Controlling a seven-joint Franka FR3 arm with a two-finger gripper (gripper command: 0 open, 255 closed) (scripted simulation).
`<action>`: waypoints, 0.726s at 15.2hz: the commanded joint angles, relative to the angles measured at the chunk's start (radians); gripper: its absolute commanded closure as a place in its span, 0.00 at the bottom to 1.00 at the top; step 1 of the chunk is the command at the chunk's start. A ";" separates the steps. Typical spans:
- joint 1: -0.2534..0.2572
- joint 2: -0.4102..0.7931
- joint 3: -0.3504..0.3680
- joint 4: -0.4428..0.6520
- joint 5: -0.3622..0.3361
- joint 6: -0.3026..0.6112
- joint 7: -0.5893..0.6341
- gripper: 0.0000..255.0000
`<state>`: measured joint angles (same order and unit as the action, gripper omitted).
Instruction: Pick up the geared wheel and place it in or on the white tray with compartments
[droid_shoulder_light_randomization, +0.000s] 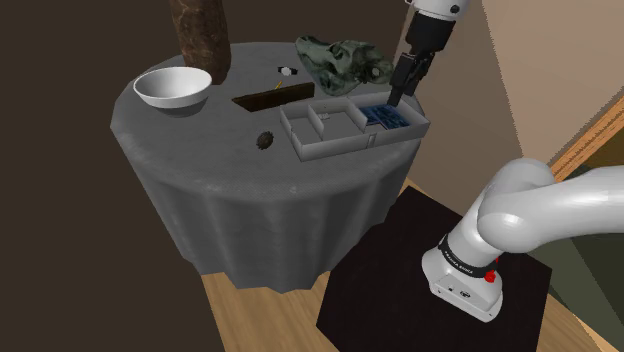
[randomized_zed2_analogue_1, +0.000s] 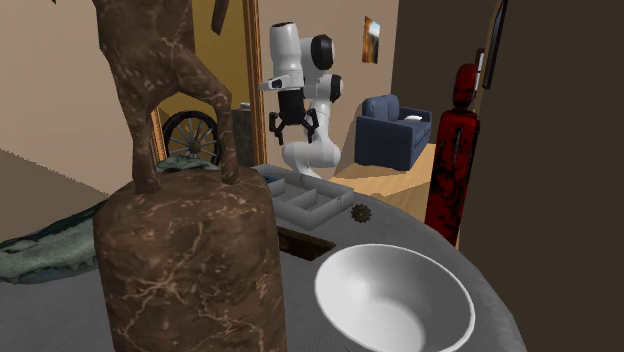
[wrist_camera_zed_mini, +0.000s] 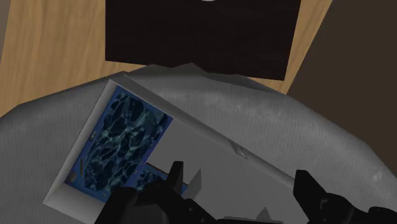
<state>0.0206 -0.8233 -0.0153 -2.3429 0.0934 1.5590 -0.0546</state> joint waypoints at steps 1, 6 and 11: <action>0.000 0.000 0.000 0.000 0.000 0.000 0.000 0.00; 0.017 0.137 0.102 0.054 0.041 0.084 0.110 0.00; 0.025 0.296 0.198 0.142 0.054 0.156 0.222 0.00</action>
<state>0.0454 -0.5666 0.1651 -2.2276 0.1470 1.7021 0.1447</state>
